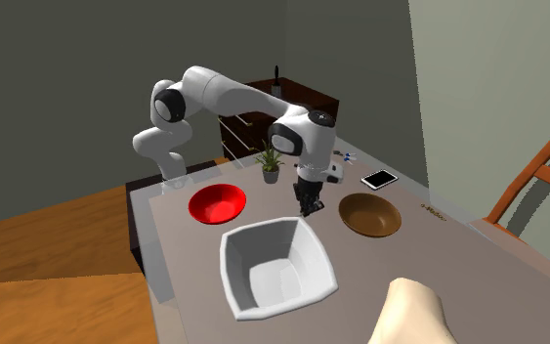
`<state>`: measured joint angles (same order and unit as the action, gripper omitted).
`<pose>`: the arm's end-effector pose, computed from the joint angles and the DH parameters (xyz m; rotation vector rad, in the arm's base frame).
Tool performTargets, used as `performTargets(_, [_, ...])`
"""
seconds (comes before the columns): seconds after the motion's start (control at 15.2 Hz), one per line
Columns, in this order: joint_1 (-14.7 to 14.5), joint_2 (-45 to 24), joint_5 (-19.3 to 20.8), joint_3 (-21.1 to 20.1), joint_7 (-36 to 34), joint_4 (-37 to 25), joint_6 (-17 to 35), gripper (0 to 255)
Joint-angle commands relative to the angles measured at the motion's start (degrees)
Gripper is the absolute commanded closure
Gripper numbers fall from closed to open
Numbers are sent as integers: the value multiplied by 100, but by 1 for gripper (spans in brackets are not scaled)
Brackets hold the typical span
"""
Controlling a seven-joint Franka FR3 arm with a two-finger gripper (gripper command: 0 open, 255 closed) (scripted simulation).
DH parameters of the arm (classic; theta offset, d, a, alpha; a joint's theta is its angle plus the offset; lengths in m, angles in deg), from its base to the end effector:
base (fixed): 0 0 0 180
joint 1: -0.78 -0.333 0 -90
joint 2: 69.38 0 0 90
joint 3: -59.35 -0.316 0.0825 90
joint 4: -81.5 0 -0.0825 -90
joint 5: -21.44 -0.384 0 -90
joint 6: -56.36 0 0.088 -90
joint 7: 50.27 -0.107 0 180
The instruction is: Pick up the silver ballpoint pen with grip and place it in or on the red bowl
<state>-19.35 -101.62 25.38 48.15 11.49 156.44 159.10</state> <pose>0.6228 0.3379 0.4134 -2.1320 -2.2310 0.0847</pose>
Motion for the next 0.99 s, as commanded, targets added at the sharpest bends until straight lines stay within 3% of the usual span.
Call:
performTargets(0.0, [-4,-2,-3,-2,3,-107,-115,255])
performTargets(0.92, [-80,-70,1,-13,1,-1302,-1238,255])
